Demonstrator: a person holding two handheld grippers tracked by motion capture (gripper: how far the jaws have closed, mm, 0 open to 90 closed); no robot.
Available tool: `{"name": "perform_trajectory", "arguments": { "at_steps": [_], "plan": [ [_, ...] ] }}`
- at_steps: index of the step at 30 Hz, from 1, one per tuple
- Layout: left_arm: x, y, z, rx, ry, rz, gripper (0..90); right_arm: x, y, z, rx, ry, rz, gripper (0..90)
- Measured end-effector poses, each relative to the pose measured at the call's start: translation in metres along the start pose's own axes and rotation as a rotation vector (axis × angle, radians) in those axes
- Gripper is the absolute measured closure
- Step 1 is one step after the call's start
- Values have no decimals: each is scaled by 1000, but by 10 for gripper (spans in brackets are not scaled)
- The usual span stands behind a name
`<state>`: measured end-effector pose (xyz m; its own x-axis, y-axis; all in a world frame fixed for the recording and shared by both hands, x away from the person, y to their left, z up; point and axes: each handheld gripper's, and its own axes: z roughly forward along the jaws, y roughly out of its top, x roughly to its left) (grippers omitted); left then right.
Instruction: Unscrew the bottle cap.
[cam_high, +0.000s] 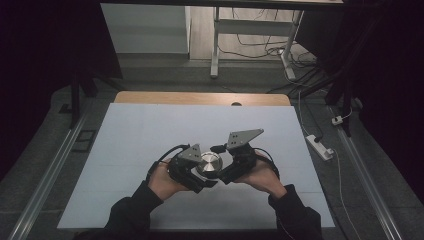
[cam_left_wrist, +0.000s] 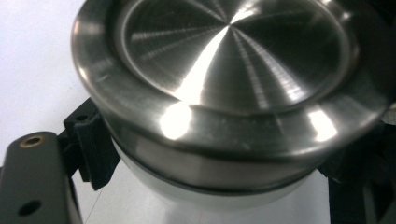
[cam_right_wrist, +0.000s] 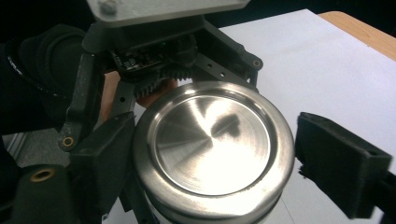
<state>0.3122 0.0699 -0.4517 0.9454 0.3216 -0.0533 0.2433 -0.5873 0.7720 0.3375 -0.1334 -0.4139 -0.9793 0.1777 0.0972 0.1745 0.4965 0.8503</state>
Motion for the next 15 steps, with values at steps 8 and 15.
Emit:
{"name": "perform_trajectory", "arguments": {
  "at_steps": [8,15],
  "plan": [
    [1,0,-4,-13,9,-9,156,1,1,-6,3,-26,-7,104],
    [4,0,-9,-24,12,-13,155,1,1,-13,-3,-42,-16,110]
  ]
}}
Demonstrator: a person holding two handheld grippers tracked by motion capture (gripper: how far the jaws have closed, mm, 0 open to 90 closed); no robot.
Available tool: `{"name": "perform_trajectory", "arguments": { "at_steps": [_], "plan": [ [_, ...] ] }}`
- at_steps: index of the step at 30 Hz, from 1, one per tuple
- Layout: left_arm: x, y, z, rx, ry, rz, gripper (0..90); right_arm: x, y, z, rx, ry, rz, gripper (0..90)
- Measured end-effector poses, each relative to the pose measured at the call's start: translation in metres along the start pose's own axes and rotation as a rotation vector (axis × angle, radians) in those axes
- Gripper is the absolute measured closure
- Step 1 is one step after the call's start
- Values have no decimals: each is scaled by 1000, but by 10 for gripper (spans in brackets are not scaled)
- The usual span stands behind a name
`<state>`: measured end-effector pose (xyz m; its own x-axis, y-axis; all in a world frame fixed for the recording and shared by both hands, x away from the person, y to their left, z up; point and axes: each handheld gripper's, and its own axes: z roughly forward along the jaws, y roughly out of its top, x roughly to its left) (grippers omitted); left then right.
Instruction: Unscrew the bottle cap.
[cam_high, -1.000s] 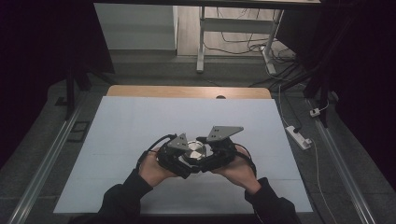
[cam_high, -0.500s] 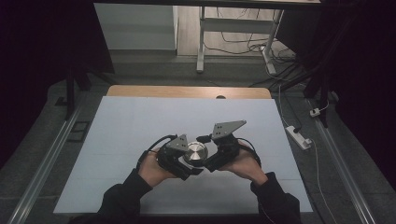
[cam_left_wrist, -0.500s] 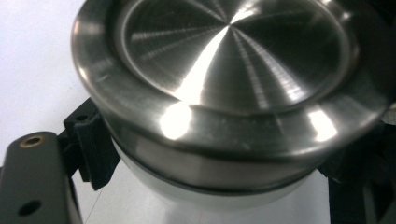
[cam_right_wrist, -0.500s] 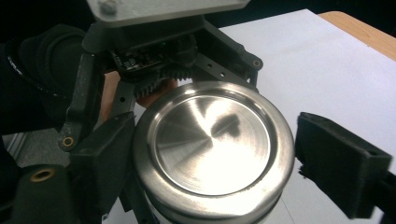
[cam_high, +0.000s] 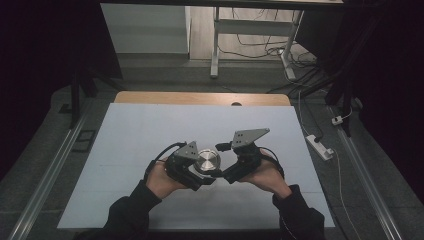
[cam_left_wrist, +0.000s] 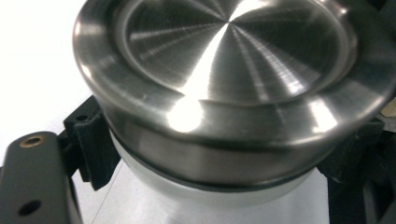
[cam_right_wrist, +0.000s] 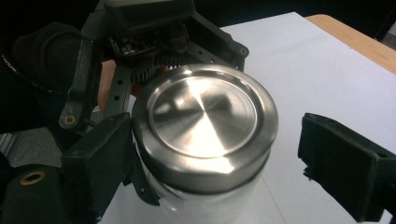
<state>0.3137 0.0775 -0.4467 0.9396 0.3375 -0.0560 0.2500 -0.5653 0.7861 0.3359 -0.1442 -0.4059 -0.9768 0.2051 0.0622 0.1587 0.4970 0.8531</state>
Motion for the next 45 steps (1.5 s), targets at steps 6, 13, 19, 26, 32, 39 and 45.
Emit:
{"name": "perform_trajectory", "arguments": {
  "at_steps": [6,13,19,26,32,39,45],
  "plan": [
    [0,1,-1,-11,51,-34,155,7,3,-1,-16,-44,30,139],
    [-2,1,0,5,77,-38,155,25,8,16,-2,-162,24,150],
    [-1,0,0,18,23,-1,155,24,7,14,-4,-145,19,194],
    [-5,2,1,7,-77,49,155,15,3,3,-1,43,-66,194],
    [-10,4,6,23,-94,68,155,5,-5,-2,-20,155,-106,193],
    [0,1,0,15,17,-17,155,16,5,3,-9,-19,-48,124],
    [1,-1,0,5,44,-48,155,26,10,13,-18,-137,14,126]
  ]
}}
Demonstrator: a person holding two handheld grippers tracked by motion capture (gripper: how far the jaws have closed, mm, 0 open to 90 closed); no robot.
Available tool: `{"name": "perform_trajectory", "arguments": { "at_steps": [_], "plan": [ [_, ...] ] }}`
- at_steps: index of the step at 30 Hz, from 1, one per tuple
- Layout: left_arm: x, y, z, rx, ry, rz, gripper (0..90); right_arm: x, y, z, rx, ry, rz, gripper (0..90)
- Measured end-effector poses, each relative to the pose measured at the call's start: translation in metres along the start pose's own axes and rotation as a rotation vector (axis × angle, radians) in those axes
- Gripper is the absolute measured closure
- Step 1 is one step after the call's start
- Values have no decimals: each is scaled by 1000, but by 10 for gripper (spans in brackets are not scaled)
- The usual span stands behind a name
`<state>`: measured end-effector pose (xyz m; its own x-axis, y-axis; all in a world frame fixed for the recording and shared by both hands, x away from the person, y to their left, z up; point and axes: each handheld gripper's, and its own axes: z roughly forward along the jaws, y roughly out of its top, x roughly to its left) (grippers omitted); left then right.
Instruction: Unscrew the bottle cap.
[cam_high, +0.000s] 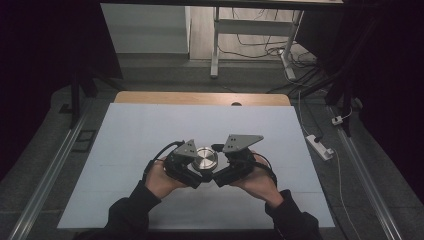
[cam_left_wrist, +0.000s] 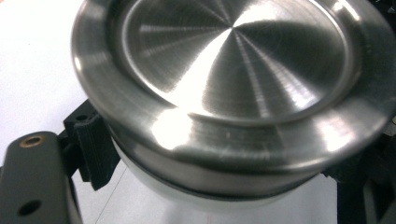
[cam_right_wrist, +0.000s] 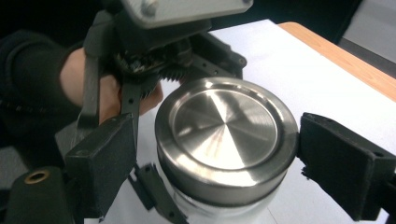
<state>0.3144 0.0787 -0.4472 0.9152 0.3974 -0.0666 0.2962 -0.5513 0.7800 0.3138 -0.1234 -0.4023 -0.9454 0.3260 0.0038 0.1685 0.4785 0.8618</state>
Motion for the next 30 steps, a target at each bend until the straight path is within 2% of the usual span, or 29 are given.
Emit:
{"name": "perform_trajectory", "arguments": {
  "at_steps": [2,5,11,12,14,15,16,19,22,25,30],
  "plan": [
    [-1,0,1,-2,1,-1,155,0,0,1,-6,-19,24,136],
    [-2,1,2,13,-5,14,155,0,-1,2,-3,-22,37,173],
    [-2,1,4,25,-15,18,155,0,-4,5,12,-28,36,192],
    [-3,1,4,26,-18,24,155,0,-3,4,23,-19,11,193],
    [-4,1,4,22,-36,36,155,0,-3,3,27,-7,1,193],
    [-4,1,3,15,-50,37,155,-2,-3,0,23,25,-20,193],
    [-4,2,3,11,-63,44,155,-2,-3,0,23,25,-20,193],
    [-6,4,0,-5,-110,72,155,-7,-3,-7,7,108,-35,193],
    [-8,5,0,-8,-115,80,155,-10,-3,-10,1,150,-53,192],
    [-9,5,1,-6,-115,86,155,-12,-4,-12,1,168,-65,192],
    [-8,4,1,0,-110,83,155,-16,-7,-9,-2,189,-52,189]
  ]
}}
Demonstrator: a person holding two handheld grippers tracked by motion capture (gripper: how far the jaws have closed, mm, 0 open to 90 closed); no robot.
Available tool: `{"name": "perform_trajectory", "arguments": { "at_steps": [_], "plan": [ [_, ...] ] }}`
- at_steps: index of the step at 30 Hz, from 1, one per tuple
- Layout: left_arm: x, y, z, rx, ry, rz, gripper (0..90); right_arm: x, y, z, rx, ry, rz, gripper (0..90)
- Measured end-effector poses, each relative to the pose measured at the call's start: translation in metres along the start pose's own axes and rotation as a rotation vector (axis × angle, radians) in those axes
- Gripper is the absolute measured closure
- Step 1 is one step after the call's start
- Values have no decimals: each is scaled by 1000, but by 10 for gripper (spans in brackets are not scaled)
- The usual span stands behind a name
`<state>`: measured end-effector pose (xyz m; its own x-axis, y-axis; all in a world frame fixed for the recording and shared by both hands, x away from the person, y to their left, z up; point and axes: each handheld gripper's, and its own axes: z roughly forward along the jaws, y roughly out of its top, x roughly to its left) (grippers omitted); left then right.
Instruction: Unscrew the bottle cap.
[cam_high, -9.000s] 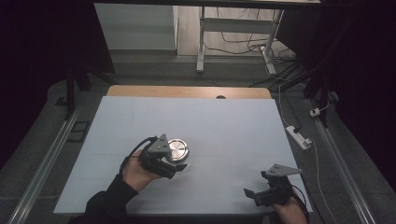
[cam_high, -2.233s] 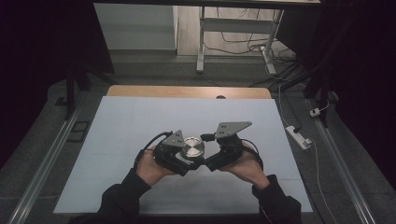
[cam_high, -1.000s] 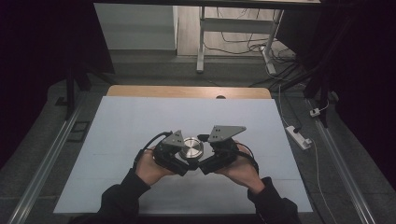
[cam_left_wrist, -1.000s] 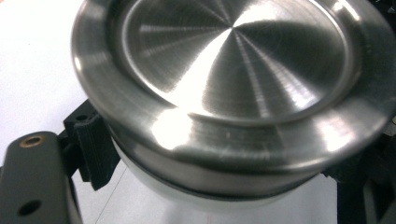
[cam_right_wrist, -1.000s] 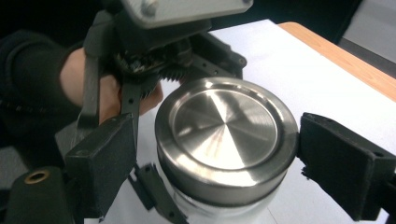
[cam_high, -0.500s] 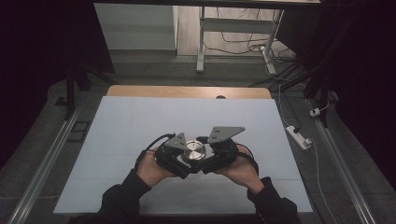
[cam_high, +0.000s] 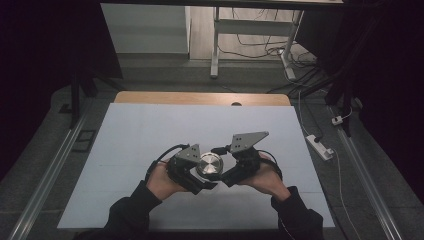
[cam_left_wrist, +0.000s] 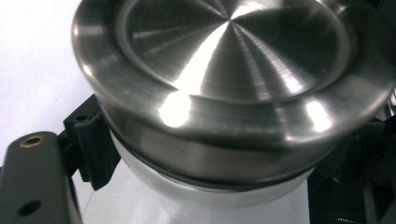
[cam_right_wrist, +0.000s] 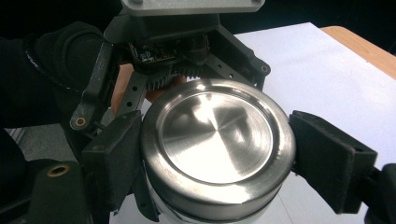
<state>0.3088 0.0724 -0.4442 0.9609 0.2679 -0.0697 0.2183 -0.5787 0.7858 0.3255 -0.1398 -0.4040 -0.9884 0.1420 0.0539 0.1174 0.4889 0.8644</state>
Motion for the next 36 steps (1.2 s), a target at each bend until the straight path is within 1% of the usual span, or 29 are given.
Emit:
{"name": "perform_trajectory", "arguments": {
  "at_steps": [4,6,7,9,10,11,12,13,14,15,16,17,18,19,20,21,22,23,24,25,26,27,28,29,30,31,32,35,36],
  "plan": [
    [0,0,-2,-8,1,-1,155,-2,0,-2,-5,6,-12,172],
    [1,1,-5,-22,12,-13,155,-1,0,-4,-16,-17,-10,142],
    [2,1,-7,-24,22,-15,155,-1,1,-4,-22,-27,1,137],
    [2,1,-9,-35,52,-40,155,0,2,-5,-32,-53,20,129],
    [2,1,-9,-35,52,-40,155,1,3,-4,-40,-64,32,128],
    [3,1,-11,-28,97,-52,155,2,4,-4,-46,-77,51,129],
    [3,1,-11,-35,113,-70,155,5,6,-3,-55,-97,73,129],
    [3,1,-11,-35,113,-70,155,5,6,-3,-55,-97,73,129],
    [4,0,-11,-36,126,-78,155,10,8,2,-58,-141,115,142],
    [4,-1,-11,-33,134,-84,155,13,9,5,-44,-175,122,142],
    [4,-1,-10,-38,135,-93,155,16,9,8,-35,-206,114,147],
    [4,-2,-9,-30,136,-89,155,16,9,8,-35,-206,114,147],
    [4,-2,-8,-28,137,-89,155,19,9,13,-25,-245,107,168],
    [3,-1,-8,-22,138,-83,155,19,9,13,-25,-245,107,168],
    [2,0,-7,-18,136,-77,155,20,9,14,-25,-258,104,186],
    [2,0,-7,-16,136,-77,155,21,9,15,-26,-270,98,184],
    [2,0,-7,-14,130,-73,155,21,9,14,-24,-268,84,188],
    [2,0,-7,-11,123,-69,155,21,9,14,-24,-268,84,188],
    [2,0,-8,-12,115,-63,155,21,9,11,-23,-242,70,195],
    [3,0,-9,-21,73,-45,155,21,10,10,-21,-226,64,195],
    [3,0,-9,-21,73,-45,155,20,10,8,-24,-204,59,195],
    [3,0,-10,-22,50,-33,155,20,10,8,-24,-204,59,195],
    [2,0,-11,-18,7,-3,155,18,9,5,-20,-152,41,195],
    [2,0,-11,-18,7,-3,155,17,9,3,-18,-123,32,195],
    [1,0,-11,-23,-12,7,155,17,9,3,-18,-123,32,195],
    [0,0,-11,-25,-26,17,155,16,9,-1,-19,-68,14,195],
    [-1,1,-11,-26,-38,24,155,14,8,-2,-20,-41,3,195],
    [-5,3,-9,-25,-59,52,155,11,6,-7,-22,27,-23,195],
    [-5,4,-9,-22,-61,53,155,11,6,-7,-22,27,-23,195]
  ]
}}
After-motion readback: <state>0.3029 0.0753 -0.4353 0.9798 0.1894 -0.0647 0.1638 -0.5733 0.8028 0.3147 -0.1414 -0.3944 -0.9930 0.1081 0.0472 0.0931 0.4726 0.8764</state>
